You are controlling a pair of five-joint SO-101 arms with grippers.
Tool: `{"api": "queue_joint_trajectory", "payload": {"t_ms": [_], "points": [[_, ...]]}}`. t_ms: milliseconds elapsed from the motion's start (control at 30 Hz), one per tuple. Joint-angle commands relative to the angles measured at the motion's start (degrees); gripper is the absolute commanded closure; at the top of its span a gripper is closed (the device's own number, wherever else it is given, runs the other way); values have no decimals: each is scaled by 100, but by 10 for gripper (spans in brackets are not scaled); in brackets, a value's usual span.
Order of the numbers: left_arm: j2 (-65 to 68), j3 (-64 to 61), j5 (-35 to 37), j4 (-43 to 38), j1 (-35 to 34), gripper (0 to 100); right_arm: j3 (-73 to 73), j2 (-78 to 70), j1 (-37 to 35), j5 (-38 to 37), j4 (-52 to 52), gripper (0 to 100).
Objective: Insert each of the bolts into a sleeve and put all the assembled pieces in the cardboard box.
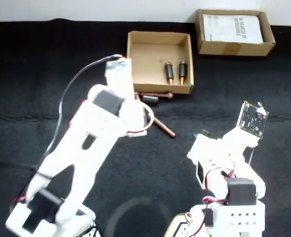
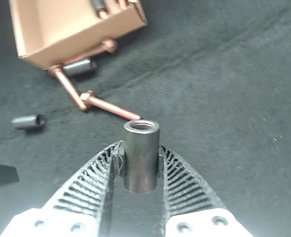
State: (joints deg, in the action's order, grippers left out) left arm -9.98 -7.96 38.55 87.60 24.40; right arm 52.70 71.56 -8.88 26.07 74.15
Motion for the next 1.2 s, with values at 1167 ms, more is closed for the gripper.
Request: {"api": "queue_joint_trajectory", "payload": {"t_ms": [1167], "points": [[5156, 4840, 1881, 26, 136, 863, 418, 92, 347, -70, -215, 991]]}}
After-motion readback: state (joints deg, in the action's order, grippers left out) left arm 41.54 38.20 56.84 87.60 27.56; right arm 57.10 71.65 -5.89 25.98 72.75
